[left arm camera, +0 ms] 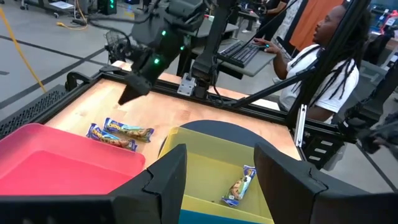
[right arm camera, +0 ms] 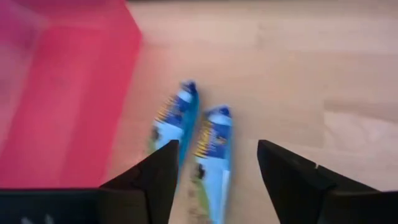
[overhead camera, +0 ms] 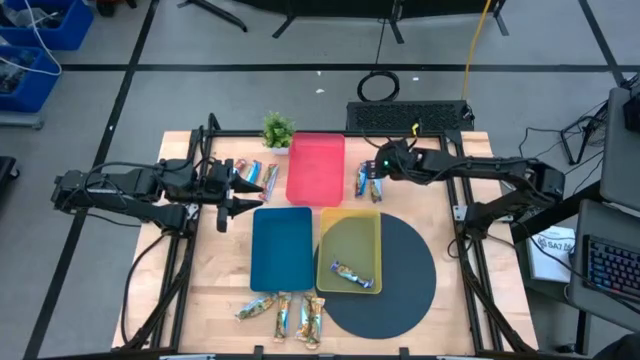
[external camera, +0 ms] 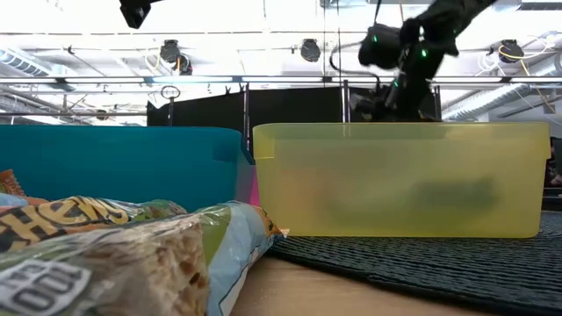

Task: Pick and place Granola Bars by type
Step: Put the right blue granola bar into the yellow bin

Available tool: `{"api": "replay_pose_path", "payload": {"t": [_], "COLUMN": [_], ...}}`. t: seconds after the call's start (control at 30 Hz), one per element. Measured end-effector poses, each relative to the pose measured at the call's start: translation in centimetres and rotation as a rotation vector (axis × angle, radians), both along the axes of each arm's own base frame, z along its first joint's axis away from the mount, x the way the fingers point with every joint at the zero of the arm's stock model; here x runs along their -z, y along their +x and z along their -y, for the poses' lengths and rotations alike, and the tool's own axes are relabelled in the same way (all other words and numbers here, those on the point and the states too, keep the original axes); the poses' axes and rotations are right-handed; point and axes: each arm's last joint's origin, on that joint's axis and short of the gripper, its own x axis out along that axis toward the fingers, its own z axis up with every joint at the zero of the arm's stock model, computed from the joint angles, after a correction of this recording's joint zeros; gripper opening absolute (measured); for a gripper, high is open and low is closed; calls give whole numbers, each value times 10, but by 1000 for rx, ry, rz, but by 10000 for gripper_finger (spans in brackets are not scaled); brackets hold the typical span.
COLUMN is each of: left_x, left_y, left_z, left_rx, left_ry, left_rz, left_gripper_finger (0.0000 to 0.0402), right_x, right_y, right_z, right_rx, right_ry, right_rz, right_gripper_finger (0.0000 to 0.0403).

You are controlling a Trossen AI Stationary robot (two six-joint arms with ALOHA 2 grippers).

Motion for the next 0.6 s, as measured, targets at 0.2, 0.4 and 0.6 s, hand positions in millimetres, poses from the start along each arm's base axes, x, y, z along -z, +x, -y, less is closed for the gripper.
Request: {"api": "replay_pose_path", "payload": {"t": [0.2,0.4,0.6], "left_x": [0,0,0], "left_y": [0,0,0], "left_z": [0,0,0], "left_rx": [1,1,-1], "left_ry": [5,5,-11], "left_rz": [0,-1,-2], "left_gripper_finger": [191,191,191], "right_x": [24,48,70], "right_y": [-8,-5,7], "right_z": [1,-2,1], "right_rx": [1,0,-14], "right_ry": [19,53,130], "right_rz": [40,54,72], "right_gripper_finger": [233,230,227]}}
